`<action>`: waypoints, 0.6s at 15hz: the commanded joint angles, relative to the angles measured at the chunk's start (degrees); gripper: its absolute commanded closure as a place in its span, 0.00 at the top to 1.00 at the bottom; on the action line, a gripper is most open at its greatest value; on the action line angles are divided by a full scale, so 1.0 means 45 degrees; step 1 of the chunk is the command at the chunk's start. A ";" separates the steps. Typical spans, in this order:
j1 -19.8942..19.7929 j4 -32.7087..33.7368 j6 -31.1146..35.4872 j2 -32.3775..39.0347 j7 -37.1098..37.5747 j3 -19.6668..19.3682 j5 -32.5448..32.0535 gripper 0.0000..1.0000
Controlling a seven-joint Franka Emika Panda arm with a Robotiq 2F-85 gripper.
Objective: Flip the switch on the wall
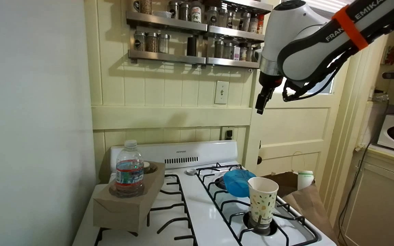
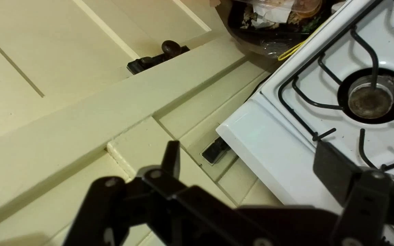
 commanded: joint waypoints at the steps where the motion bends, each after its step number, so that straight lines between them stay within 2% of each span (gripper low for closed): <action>1: 0.0255 0.0418 -0.0318 0.0213 0.0805 0.0350 -0.2103 1.00; 5: 0.0517 0.0804 -0.0444 0.0387 0.2666 0.0985 -0.6338 1.00; 6: -0.0051 0.0789 -0.0266 0.0459 0.3144 0.1574 -0.7318 1.00; 9: -0.0540 0.0736 -0.0619 0.0521 0.4474 0.2147 -1.0397 1.00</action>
